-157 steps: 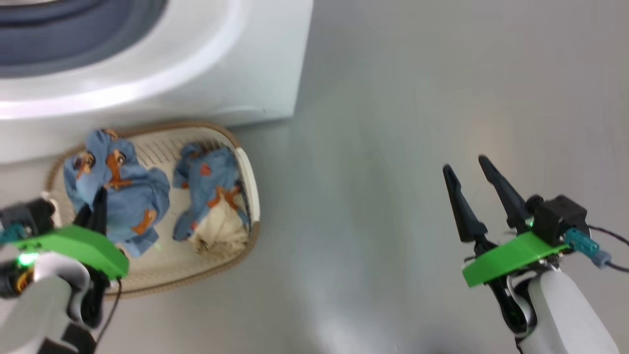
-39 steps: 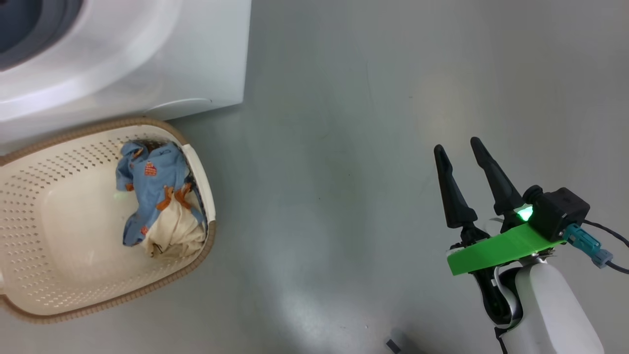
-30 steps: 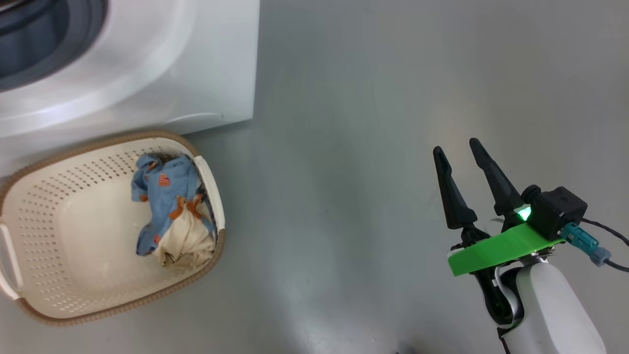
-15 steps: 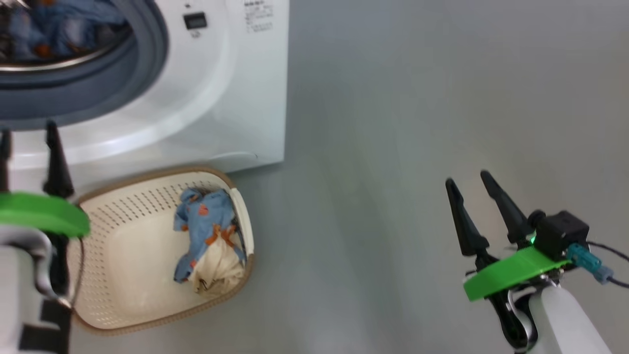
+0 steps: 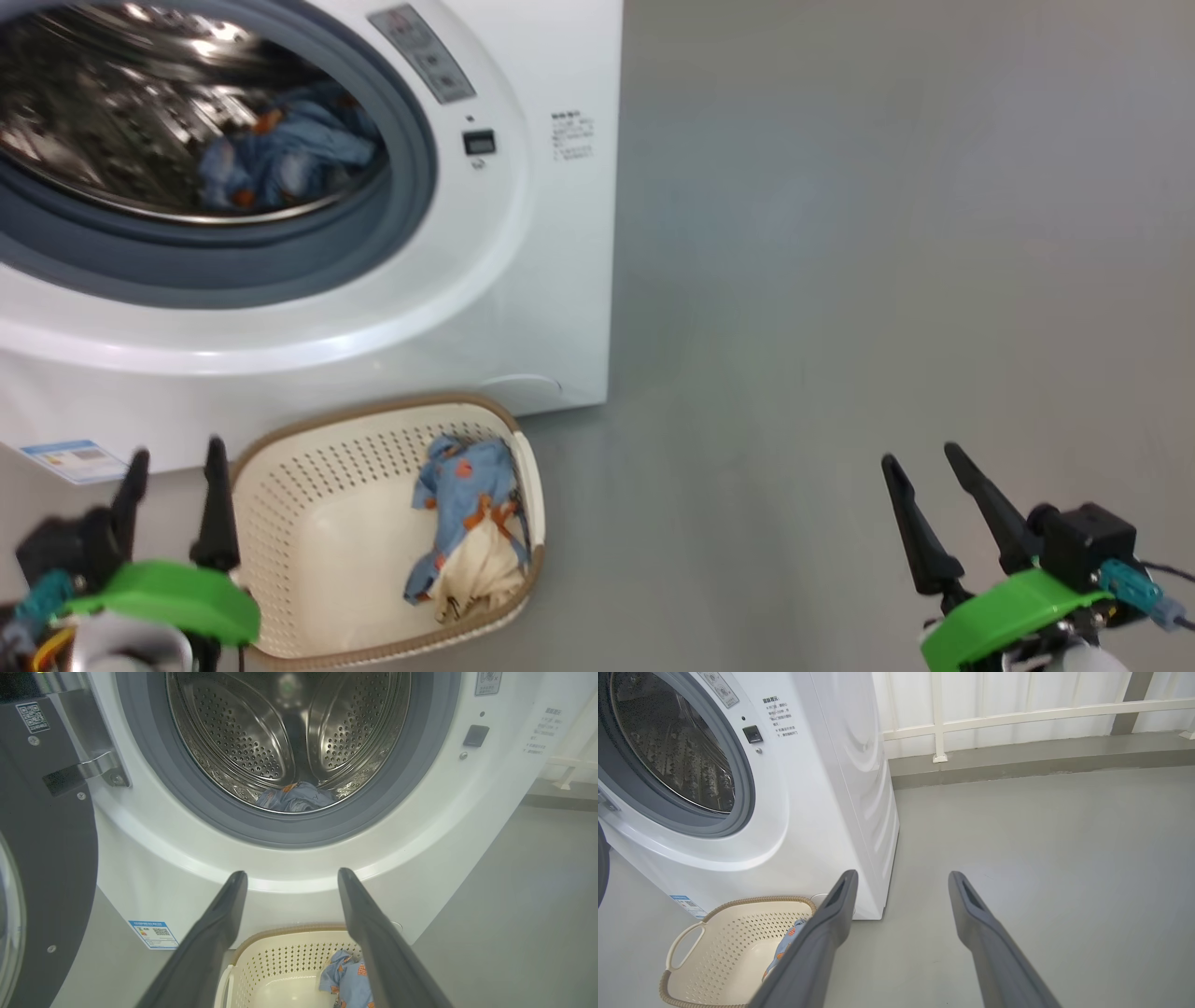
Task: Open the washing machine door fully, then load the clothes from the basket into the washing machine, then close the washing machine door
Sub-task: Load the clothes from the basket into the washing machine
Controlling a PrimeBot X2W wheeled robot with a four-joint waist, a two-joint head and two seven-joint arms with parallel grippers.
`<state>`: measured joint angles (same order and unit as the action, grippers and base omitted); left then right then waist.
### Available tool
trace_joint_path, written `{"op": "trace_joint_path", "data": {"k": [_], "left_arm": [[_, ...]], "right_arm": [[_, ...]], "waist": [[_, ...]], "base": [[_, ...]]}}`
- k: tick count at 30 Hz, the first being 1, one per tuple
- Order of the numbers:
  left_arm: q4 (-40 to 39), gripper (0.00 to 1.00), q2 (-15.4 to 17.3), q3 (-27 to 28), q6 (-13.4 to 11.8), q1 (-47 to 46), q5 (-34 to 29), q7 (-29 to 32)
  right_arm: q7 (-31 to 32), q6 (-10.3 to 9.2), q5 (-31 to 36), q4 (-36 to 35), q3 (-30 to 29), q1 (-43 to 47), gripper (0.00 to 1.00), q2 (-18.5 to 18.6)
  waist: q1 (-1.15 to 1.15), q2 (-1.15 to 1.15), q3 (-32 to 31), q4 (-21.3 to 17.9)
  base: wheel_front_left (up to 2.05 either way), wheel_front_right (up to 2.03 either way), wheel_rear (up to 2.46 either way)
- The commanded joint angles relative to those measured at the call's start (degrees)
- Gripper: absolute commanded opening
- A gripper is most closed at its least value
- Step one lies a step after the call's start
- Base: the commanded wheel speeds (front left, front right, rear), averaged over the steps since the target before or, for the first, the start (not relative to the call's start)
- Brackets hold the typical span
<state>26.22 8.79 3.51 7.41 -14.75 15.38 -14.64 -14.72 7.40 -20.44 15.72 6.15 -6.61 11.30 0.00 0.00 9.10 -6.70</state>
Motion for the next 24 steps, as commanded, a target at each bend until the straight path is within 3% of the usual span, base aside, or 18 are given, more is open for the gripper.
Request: {"op": "trace_joint_path", "data": {"k": [1, 15, 24], "left_arm": [[-2.21, 1.00, 1.29, 2.28, 0.08, 1.16, -0.65, -0.36], [-10.53, 1.00, -1.63, 4.18, 0.08, 16.18, -1.39, -0.36], [-14.37, 1.00, -2.48, 5.27, 0.08, 20.93, -1.58, -0.36]], "right_arm": [[-0.28, 0.09, -0.33, -1.07, 0.86, 0.99, 1.00, 1.08], [-0.28, 0.09, -1.19, -2.09, 0.02, 7.11, 1.00, 2.19], [-0.28, 0.09, -1.20, -2.66, -0.97, 9.15, 1.00, 2.22]], "waist": [[0.00, 0.00, -3.87, 2.61], [0.00, 0.00, -9.00, 4.09], [0.00, 0.00, -9.73, 4.53]], "base": [[0.00, 0.00, 0.00], [0.00, 0.00, 0.00], [0.00, 0.00, 0.00]]}}
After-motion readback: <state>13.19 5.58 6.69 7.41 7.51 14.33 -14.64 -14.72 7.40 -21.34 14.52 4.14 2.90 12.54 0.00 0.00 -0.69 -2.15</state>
